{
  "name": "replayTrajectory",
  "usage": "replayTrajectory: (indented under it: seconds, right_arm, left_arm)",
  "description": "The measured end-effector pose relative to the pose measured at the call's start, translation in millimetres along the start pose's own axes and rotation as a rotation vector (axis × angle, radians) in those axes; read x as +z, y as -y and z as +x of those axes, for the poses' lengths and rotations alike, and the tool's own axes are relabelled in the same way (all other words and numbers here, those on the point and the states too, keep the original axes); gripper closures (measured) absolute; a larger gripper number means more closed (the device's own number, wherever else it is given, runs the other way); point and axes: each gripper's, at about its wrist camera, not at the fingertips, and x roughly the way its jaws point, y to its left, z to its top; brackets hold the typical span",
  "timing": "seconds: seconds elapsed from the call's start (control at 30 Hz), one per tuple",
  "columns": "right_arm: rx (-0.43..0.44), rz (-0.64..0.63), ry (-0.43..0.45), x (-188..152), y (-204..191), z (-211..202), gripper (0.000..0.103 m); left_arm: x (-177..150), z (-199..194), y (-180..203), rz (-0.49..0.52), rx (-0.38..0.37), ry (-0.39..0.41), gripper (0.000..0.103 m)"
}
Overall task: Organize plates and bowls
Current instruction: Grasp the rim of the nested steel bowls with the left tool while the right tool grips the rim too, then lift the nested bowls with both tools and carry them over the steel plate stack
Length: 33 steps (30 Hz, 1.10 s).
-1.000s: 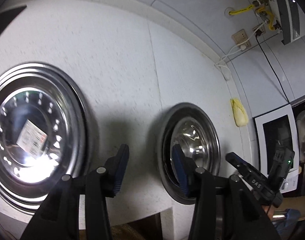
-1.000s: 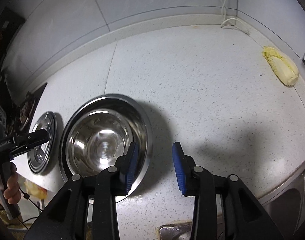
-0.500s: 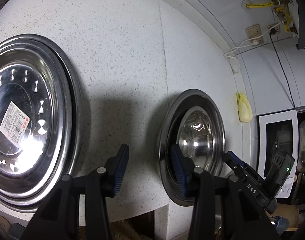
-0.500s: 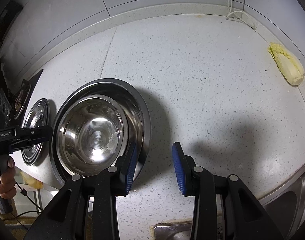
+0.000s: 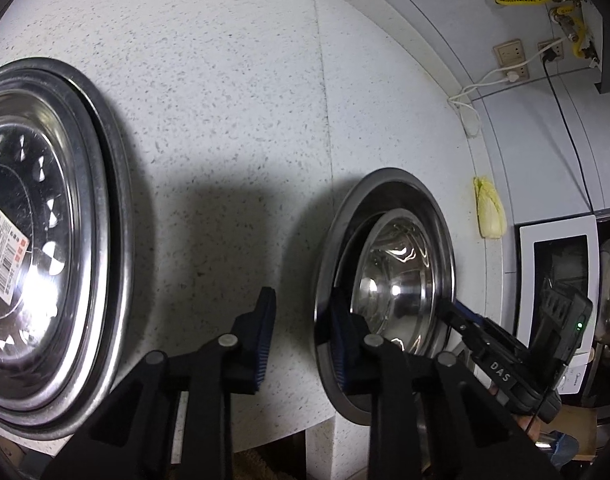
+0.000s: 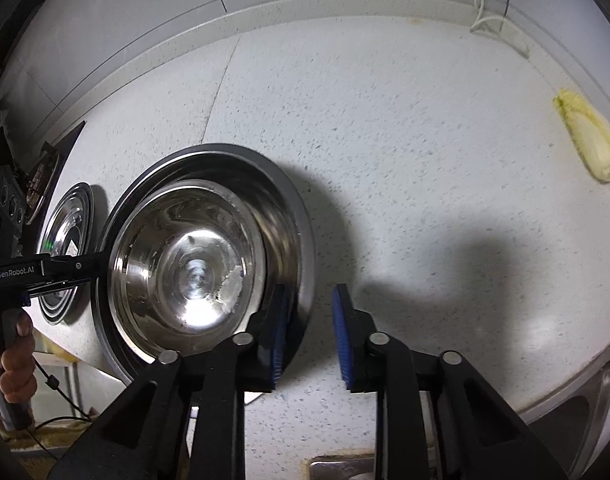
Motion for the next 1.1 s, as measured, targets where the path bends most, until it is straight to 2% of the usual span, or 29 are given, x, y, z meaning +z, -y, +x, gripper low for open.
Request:
replayTrajectory:
  seconds: [0.17,0.3,0.43,0.63,1.1]
  right_arm:
    - [0.047,0.029,-0.032,3,2,12,0.09]
    - [0.053,0.032,-0.036,2,2,15,0.091]
    - [0.069,0.046,-0.035,0,6,14,0.091]
    - [0.073,0.05,-0.026,-1,6,13,0.091]
    - [0.077,0.061,0.011,1,6,-4,0.091]
  left_arm:
    - [4,1,-2,-0.006,-0.031,-0.007,0.086]
    - [7,4,-3,-0.03,-0.078,-0.024,0.095]
    - [9,5,-3,-0.03,-0.083,-0.026,0.095]
    - [6,3,4,0.016,-0.039,-0.005,0.096]
    - [7,-14,3,0.033,-0.062,0.031,0.096]
